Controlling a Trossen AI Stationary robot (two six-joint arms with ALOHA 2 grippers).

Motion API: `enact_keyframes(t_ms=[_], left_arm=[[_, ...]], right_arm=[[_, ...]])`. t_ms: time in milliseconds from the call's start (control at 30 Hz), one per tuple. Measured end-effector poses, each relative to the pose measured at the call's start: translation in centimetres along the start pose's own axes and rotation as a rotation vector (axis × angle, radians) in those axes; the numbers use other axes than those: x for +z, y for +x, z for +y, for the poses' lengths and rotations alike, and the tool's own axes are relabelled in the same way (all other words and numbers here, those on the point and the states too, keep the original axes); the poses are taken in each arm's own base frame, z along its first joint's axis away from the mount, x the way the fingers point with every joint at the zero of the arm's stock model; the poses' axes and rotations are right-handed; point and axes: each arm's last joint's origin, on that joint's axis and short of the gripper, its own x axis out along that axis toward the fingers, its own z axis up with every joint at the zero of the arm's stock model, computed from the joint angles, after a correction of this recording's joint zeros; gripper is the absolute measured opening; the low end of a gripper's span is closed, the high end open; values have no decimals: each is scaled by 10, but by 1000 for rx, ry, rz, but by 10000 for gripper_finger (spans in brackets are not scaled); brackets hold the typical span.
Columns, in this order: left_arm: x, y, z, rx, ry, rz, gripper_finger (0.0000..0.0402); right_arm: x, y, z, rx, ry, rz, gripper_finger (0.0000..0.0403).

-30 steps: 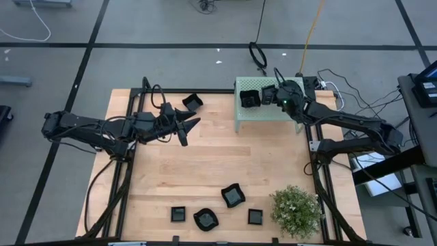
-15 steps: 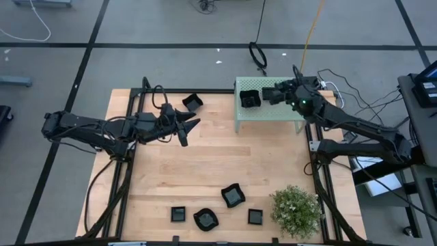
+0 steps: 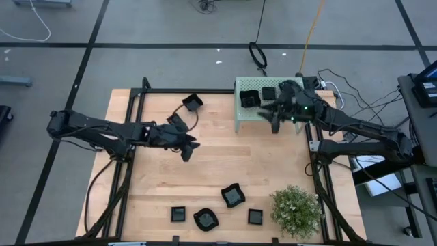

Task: Pick & Place Mini shaped plates
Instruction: Stack the black distorted square plate on top of the distorted square plate on the shelf

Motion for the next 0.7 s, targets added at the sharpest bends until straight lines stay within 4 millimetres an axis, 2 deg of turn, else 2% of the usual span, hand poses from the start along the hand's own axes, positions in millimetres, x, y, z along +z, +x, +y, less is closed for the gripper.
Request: enact_keyframes(t_ms=[200, 533, 700], left_arm=[[-3, 11, -2, 5, -19, 14, 166], [0, 11, -5, -22, -58, -17, 166], [-7, 21, -3, 3, 17, 40, 166]], right_arm=[[-18, 21, 25, 227, -94, 142, 146], [-58, 56, 58, 354, -222, 347, 145], [-75, 66, 71, 394, -247, 416, 140]])
